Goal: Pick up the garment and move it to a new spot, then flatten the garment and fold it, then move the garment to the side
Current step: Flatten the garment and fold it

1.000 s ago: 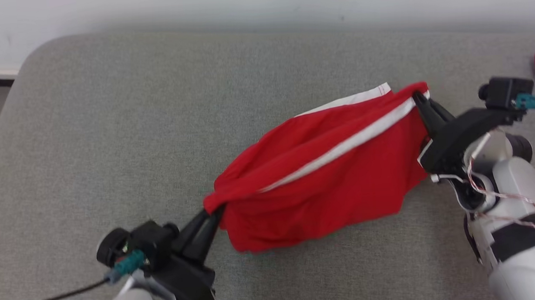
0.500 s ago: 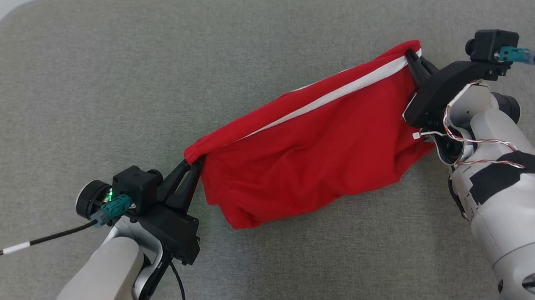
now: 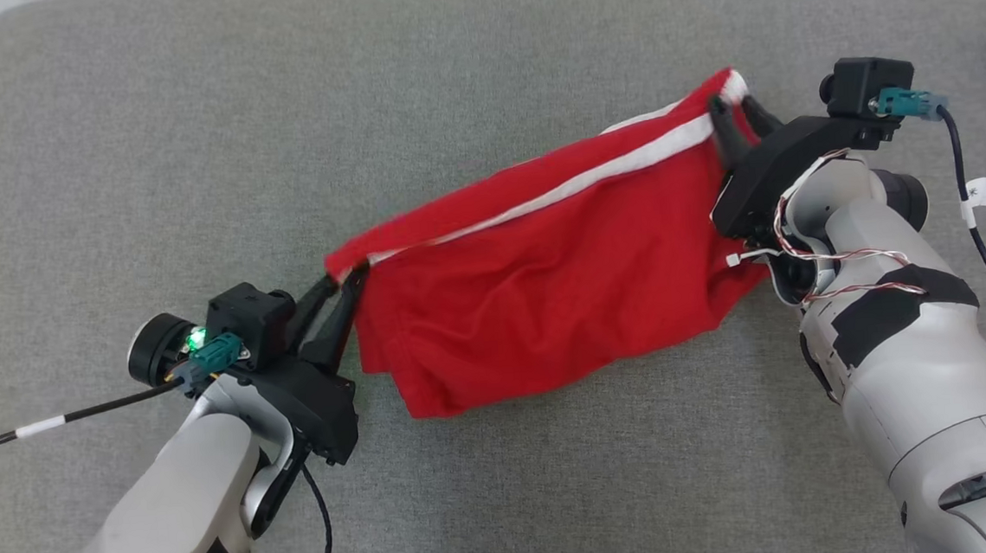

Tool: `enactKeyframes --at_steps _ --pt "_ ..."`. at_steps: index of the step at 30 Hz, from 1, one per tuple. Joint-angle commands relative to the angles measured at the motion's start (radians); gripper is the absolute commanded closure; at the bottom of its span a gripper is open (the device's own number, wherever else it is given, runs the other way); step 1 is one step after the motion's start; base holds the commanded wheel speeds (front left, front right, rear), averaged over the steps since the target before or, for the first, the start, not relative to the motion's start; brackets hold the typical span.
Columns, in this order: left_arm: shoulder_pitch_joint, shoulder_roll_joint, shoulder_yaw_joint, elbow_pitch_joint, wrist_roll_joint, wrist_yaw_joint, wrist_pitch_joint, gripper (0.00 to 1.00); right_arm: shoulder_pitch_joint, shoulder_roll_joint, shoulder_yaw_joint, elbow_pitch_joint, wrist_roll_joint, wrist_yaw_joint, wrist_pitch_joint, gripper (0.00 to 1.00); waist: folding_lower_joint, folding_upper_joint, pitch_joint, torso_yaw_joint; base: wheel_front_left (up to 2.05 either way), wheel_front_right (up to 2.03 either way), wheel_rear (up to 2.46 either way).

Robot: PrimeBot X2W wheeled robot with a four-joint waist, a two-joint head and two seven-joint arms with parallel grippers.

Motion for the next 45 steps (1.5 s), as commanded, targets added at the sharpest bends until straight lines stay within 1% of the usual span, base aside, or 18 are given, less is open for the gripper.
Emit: enactKeyframes --at_steps 1,4,5,11,13,18,24,28,32,35,40,45 --pt "0.024 0.0 0.023 -0.009 0.02 0.002 -0.003 0.0 0.005 0.008 0.013 0.007 0.012 -0.003 -0.011 0.0 0.0 -0.0001 -0.024 -0.005 0.0 0.0 0.0" --pt "0.072 -0.002 0.069 -0.028 0.047 0.002 -0.003 0.0 0.031 0.007 0.046 0.006 0.034 -0.003 -0.03 0.0 0.0 -0.0001 -0.059 -0.008 0.0 0.0 0.0" --pt "0.072 -0.002 0.069 -0.028 0.047 0.002 -0.003 0.0 0.031 0.007 0.046 0.006 0.034 -0.003 -0.03 0.0 0.0 -0.0001 -0.059 -0.008 0.0 0.0 0.0" --pt "0.191 -0.003 0.182 -0.083 0.111 0.002 -0.003 0.0 0.11 -0.018 0.124 -0.033 0.094 -0.003 -0.062 0.0 0.0 -0.0001 -0.127 -0.006 0.0 0.0 0.0" --pt "0.231 -0.009 0.232 -0.122 0.149 0.013 -0.003 0.0 0.142 -0.037 0.146 -0.05 0.117 -0.003 -0.071 0.0 0.0 -0.0001 -0.147 -0.004 0.0 0.0 0.0" --pt "0.357 -0.026 0.38 -0.256 0.24 0.06 -0.003 0.0 0.221 -0.086 0.208 -0.089 0.163 -0.003 -0.095 0.0 0.0 -0.0001 -0.179 0.0 0.0 0.0 0.0" --pt "0.49 -0.062 0.543 -0.401 0.352 0.087 -0.003 0.0 0.278 -0.138 0.253 -0.102 0.194 -0.003 -0.115 0.0 0.0 -0.0001 -0.194 0.01 0.0 0.0 0.0" --pt "0.563 -0.105 0.639 -0.471 0.401 0.093 -0.003 0.0 0.293 -0.16 0.267 -0.078 0.197 -0.003 -0.124 0.0 0.0 -0.0001 -0.19 0.027 0.0 0.0 0.0" --pt "0.631 -0.148 0.718 -0.518 0.441 0.083 -0.003 0.0 0.296 -0.157 0.27 -0.037 0.205 -0.003 -0.132 0.0 0.0 -0.0001 -0.178 0.046 0.0 0.0 0.0" --pt "0.682 -0.185 0.759 -0.542 0.471 0.082 -0.003 0.0 0.288 -0.15 0.271 0.0 0.204 -0.003 -0.134 0.0 0.0 -0.0001 -0.17 0.057 0.0 0.0 0.0" --pt "0.743 -0.227 0.792 -0.549 0.509 0.061 -0.003 0.0 0.279 -0.135 0.274 0.051 0.209 -0.003 -0.139 0.0 0.0 -0.0001 -0.166 0.07 0.0 0.0 0.0" --pt "0.759 -0.255 0.82 -0.559 0.53 0.044 -0.003 0.0 0.28 -0.119 0.275 0.088 0.229 -0.003 -0.129 0.0 0.0 -0.0001 -0.169 0.082 0.0 0.0 0.0"
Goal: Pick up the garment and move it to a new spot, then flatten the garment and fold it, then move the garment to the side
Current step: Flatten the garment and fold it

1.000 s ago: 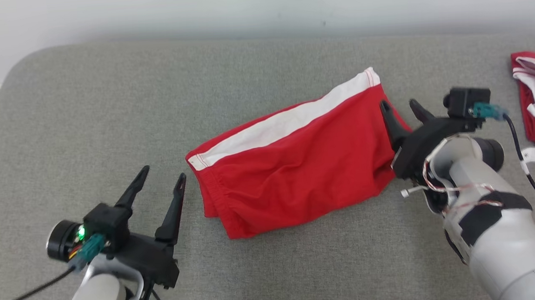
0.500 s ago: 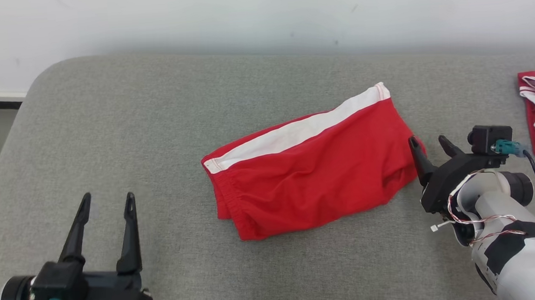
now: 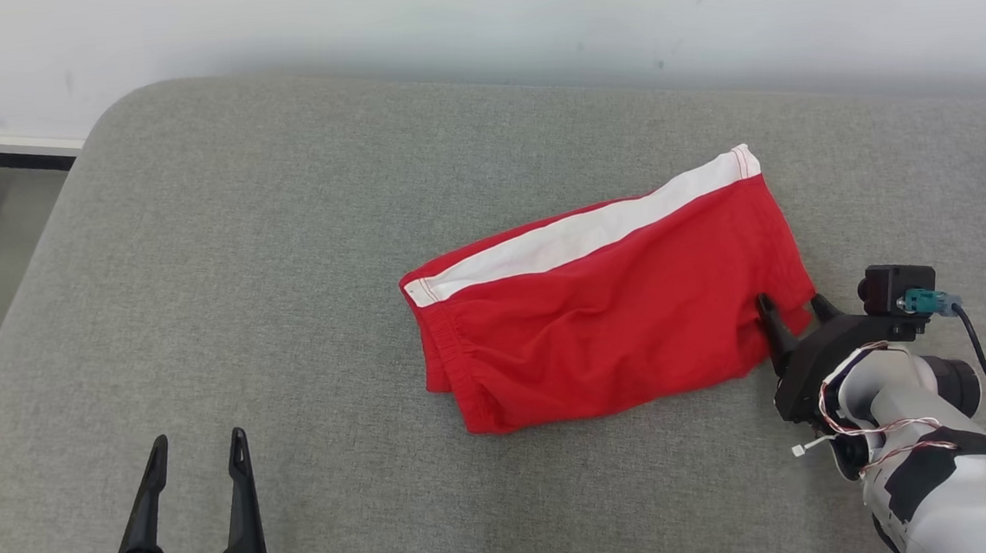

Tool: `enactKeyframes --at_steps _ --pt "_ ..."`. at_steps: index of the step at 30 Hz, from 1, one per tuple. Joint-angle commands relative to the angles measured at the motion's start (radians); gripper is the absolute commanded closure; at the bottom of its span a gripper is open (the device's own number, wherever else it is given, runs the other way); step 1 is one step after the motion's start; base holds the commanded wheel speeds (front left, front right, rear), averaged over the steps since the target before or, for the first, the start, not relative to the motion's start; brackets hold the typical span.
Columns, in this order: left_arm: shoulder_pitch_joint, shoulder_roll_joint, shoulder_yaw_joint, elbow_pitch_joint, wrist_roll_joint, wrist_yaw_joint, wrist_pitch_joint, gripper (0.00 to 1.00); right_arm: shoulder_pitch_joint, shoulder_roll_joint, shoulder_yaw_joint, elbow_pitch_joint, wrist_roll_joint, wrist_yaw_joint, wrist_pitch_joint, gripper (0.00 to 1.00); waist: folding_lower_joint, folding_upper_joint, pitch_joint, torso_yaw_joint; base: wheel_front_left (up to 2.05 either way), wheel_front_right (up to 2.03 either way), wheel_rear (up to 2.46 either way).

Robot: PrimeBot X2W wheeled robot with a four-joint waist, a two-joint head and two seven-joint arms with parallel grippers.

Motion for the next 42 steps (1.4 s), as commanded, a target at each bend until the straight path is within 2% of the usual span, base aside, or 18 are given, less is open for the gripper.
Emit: enactKeyframes --at_steps 1,2,3,12,17,24,29,30,31,38,42 --pt "0.01 -0.011 0.01 -0.007 0.014 -0.009 -0.003 0.0 0.003 0.018 0.001 0.013 0.019 -0.003 0.01 0.38 0.0001 0.0001 -0.002 0.006 0.0 0.0 0.0" --pt "0.01 -0.014 0.013 -0.007 0.014 -0.013 -0.003 0.0 0.003 0.021 0.005 0.017 0.019 -0.003 0.014 0.83 0.0001 0.0001 -0.003 0.007 0.0 0.0 0.0" --pt "0.01 -0.018 0.015 -0.007 0.018 -0.014 -0.003 0.0 0.002 0.023 0.009 0.018 0.021 -0.003 0.016 1.0 0.0001 0.0001 -0.004 0.008 0.0 0.0 0.0" --pt "0.045 -0.026 0.028 0.008 0.042 -0.033 -0.003 0.0 0.056 0.016 0.037 -0.034 0.065 -0.003 -0.021 1.0 0.0001 0.0001 -0.064 -0.012 0.0 0.0 0.0" --pt "0.088 -0.026 0.041 0.009 0.049 -0.039 -0.003 0.0 0.149 -0.027 0.056 -0.135 0.13 -0.003 -0.043 1.0 0.0001 0.0001 -0.115 -0.042 0.0 0.0 0.0" --pt "0.134 -0.034 0.051 -0.003 0.055 -0.042 -0.003 0.0 0.322 -0.122 0.072 -0.3 0.227 -0.003 -0.028 1.0 0.0001 0.0001 -0.146 -0.081 0.0 0.0 0.0" --pt "0.141 -0.039 0.058 -0.002 0.053 -0.045 -0.003 0.0 0.427 -0.151 0.077 -0.403 0.269 -0.003 0.002 1.0 0.0001 0.0001 -0.148 -0.1 0.0 0.0 0.0" --pt "0.142 -0.039 0.057 -0.002 0.055 -0.045 -0.003 0.0 0.442 -0.155 0.074 -0.415 0.269 -0.003 0.003 0.61 0.0001 0.0001 -0.149 -0.101 0.0 0.0 0.0" --pt "0.141 -0.04 0.056 -0.001 0.056 -0.045 -0.003 0.0 0.453 -0.16 0.068 -0.423 0.266 -0.003 0.004 0.0 0.0001 0.0001 -0.149 -0.102 0.0 0.0 0.0" --pt "0.121 -0.038 0.059 -0.01 0.062 -0.048 -0.003 0.0 0.405 -0.192 0.001 -0.441 0.192 -0.003 0.013 0.0 0.0001 0.0001 -0.138 -0.099 0.0 0.0 0.0" --pt "0.109 -0.038 0.061 -0.016 0.064 -0.049 -0.003 0.0 0.337 -0.173 -0.029 -0.383 0.149 -0.003 0.069 0.0 0.0001 0.0001 -0.12 -0.094 0.0 0.0 0.0"
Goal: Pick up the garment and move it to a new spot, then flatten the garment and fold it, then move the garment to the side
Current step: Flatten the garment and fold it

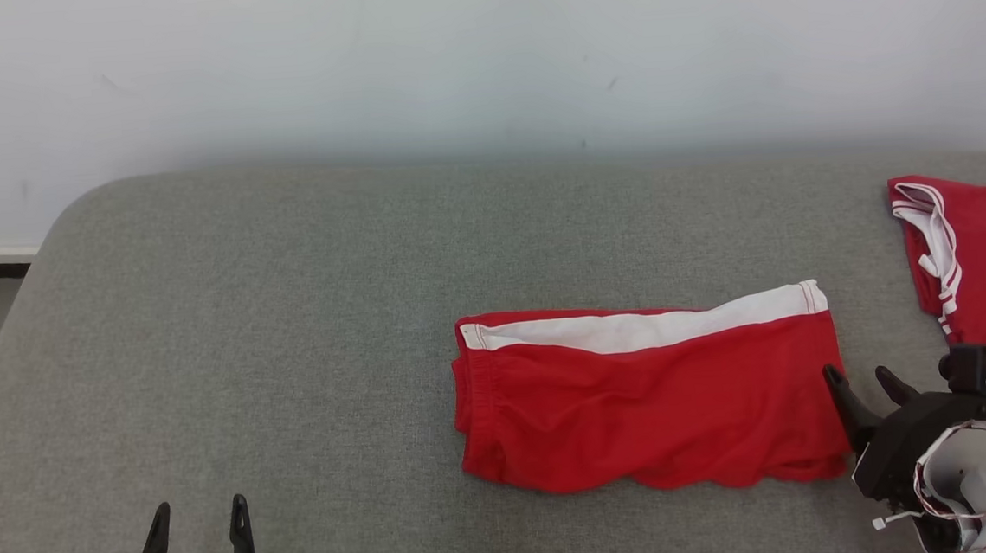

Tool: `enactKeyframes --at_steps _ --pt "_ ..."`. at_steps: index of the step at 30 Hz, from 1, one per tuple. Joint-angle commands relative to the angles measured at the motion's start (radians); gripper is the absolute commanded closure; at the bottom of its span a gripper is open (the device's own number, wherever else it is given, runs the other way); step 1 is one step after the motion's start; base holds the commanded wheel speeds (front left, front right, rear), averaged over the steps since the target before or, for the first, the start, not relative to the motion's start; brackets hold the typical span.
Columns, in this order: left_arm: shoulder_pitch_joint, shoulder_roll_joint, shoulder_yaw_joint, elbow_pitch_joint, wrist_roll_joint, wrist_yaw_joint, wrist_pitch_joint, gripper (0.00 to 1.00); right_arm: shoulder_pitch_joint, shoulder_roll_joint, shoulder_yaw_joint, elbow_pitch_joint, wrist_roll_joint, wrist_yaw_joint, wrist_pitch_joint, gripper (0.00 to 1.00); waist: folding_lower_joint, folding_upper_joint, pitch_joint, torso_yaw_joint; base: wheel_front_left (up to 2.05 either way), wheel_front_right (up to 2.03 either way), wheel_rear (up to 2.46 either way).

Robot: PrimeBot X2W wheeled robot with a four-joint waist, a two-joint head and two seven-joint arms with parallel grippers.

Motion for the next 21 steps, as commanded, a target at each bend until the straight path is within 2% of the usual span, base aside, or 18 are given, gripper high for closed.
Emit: enactKeyframes --at_steps 1,5,12,13,14,15,17,21 --pt "-0.015 -0.001 0.001 -0.003 0.012 -0.006 -0.003 0.0 -0.022 0.016 -0.006 0.028 -0.017 -0.003 0.019 0.0 0.0 -0.0001 0.013 0.006 0.0 0.0 0.0" --pt "-0.037 -0.004 -0.008 0.003 0.011 -0.004 -0.003 0.0 -0.087 0.047 -0.018 0.143 -0.065 -0.003 0.054 0.0 0.0 -0.0001 0.041 0.025 0.0 0.0 0.0" --pt "-0.048 -0.009 -0.016 0.005 0.015 -0.004 -0.003 0.0 -0.104 0.085 -0.002 0.23 -0.085 -0.003 0.082 0.0 0.0 -0.0001 0.051 0.039 0.0 0.0 0.0" --pt "-0.047 -0.01 -0.015 0.005 0.014 -0.005 -0.003 0.0 -0.104 0.091 0.003 0.239 -0.084 -0.003 0.089 0.19 0.0 -0.0001 0.05 0.041 0.0 0.0 0.0" --pt "-0.046 -0.01 -0.015 0.007 0.014 -0.005 -0.003 0.0 -0.104 0.096 0.012 0.243 -0.086 -0.003 0.096 0.87 0.0 -0.0001 0.048 0.041 0.0 0.0 0.0" --pt "-0.045 -0.01 -0.013 0.007 0.015 -0.005 -0.003 0.0 -0.103 0.103 0.019 0.243 -0.082 -0.003 0.103 1.0 0.0 -0.0001 0.046 0.041 0.0 0.0 0.0" --pt "-0.039 -0.011 -0.008 0.01 0.015 -0.005 -0.003 0.0 -0.102 0.106 0.025 0.242 -0.071 -0.003 0.103 1.0 0.0 -0.0001 0.037 0.039 0.0 0.0 0.0" --pt "-0.023 -0.009 -0.007 0.016 0.022 -0.005 -0.003 0.0 -0.095 0.072 0.028 0.248 -0.06 -0.003 0.091 1.0 0.0 -0.0001 0.015 0.033 0.0 0.0 0.0"
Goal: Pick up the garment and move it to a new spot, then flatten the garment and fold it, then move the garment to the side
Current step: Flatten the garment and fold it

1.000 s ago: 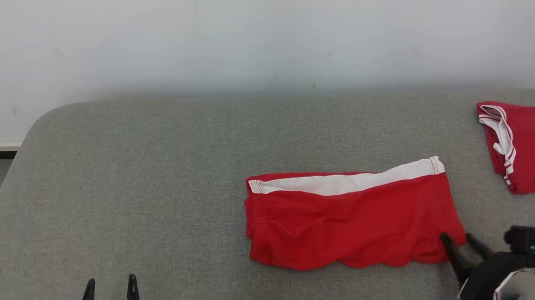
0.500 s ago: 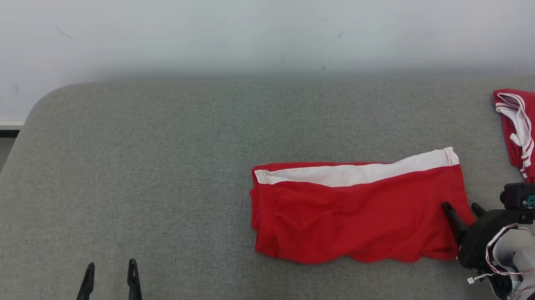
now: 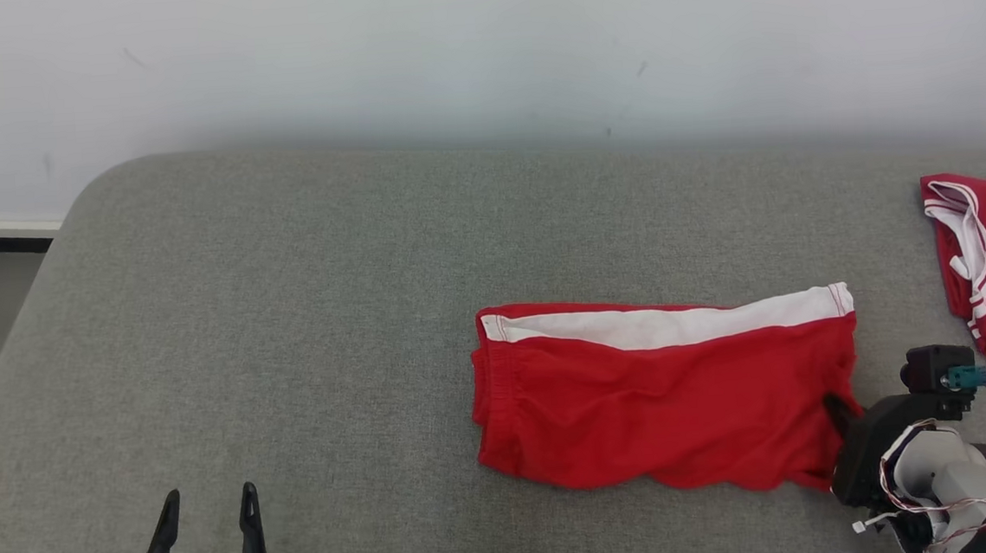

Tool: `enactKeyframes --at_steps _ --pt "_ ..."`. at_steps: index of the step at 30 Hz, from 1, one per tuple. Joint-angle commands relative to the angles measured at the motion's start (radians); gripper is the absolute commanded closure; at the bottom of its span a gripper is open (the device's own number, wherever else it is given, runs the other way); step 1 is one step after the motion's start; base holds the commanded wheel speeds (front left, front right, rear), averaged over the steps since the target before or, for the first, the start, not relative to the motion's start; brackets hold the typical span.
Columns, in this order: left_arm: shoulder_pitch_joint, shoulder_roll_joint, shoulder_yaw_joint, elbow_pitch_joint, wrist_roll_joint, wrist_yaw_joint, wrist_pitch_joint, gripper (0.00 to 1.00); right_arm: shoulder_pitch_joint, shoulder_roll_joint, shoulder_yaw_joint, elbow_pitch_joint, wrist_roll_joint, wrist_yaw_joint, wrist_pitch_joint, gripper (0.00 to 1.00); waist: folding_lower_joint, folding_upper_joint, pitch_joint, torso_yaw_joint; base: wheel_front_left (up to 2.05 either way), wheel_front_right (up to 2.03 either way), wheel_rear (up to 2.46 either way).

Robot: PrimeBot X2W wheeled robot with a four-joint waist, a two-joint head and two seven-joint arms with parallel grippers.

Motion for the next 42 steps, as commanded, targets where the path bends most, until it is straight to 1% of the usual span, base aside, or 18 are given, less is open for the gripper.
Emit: enactKeyframes --at_steps 1,5,10,13,17,23,26,28,29,31,34,37,42 --pt "0.012 0.002 0.001 0.002 0.009 -0.001 -0.003 0.0 0.029 -0.02 0.006 0.015 0.002 -0.003 -0.003 1.0 -0.0001 -0.0001 -0.018 -0.004 0.0 0.0 0.0" --pt "0.023 0.019 0.007 0.012 0.014 -0.001 -0.003 0.0 0.042 -0.079 0.025 0.026 -0.025 -0.003 -0.028 1.0 -0.0001 -0.0001 -0.045 -0.007 0.0 0.0 0.0" --pt "0.055 0.035 0.015 0.004 -0.003 0.0 -0.003 0.0 0.053 -0.106 0.037 0.001 -0.018 -0.003 -0.044 1.0 -0.0001 -0.0001 -0.077 -0.032 0.0 0.0 0.0" --pt "0.07 0.035 0.024 0.0 -0.007 0.0 -0.003 0.0 0.057 -0.102 0.041 -0.033 -0.005 -0.003 -0.05 1.0 -0.0001 -0.0001 -0.085 -0.046 0.0 0.0 0.0" --pt "0.082 0.029 0.027 -0.003 -0.004 0.0 -0.003 0.0 0.062 -0.092 0.053 -0.116 0.016 -0.003 -0.061 1.0 -0.0001 -0.0001 -0.088 -0.056 0.0 0.0 0.0" --pt "0.08 0.022 0.022 -0.001 -0.002 0.0 -0.003 0.0 0.082 -0.041 0.085 -0.271 0.06 -0.003 -0.033 1.0 -0.0001 -0.0001 -0.09 -0.059 0.0 0.0 0.0" --pt "0.073 0.021 0.019 0.0 -0.002 0.0 -0.003 0.0 0.085 -0.012 0.105 -0.343 0.057 -0.003 -0.01 1.0 -0.0001 -0.0001 -0.088 -0.055 0.0 0.0 0.0" --pt "0.062 0.021 0.012 0.004 -0.004 0.0 -0.003 0.0 0.09 0.02 0.119 -0.381 0.059 -0.003 0.009 1.0 -0.0001 -0.0001 -0.086 -0.047 0.0 0.0 0.0" --pt "0.062 0.021 0.012 0.004 -0.004 0.0 -0.003 0.0 0.09 0.02 0.119 -0.381 0.059 -0.003 0.009 1.0 -0.0001 -0.0001 -0.086 -0.047 0.0 0.0 0.0" --pt "0.054 0.02 0.008 0.007 -0.006 0.0 -0.003 0.0 0.095 0.053 0.127 -0.409 0.057 -0.003 0.02 1.0 -0.0001 -0.0001 -0.083 -0.037 0.0 0.0 0.0" --pt "0.043 0.015 -0.001 0.012 -0.01 0.0 -0.003 0.0 0.1 0.099 0.133 -0.427 0.043 -0.003 0.03 1.0 -0.0001 -0.0001 -0.078 -0.021 0.0 0.0 0.0" --pt "0.038 0.01 -0.01 0.015 -0.009 0.0 -0.003 0.0 0.094 0.153 0.139 -0.418 0.024 -0.003 0.035 1.0 -0.0001 -0.0001 -0.069 -0.009 0.0 0.0 0.0" --pt "0.03 0.002 -0.028 0.018 -0.006 0.0 -0.003 0.0 0.056 0.237 0.109 -0.342 -0.01 -0.003 0.021 1.0 -0.0001 -0.0001 -0.055 0.009 0.0 0.0 0.0"
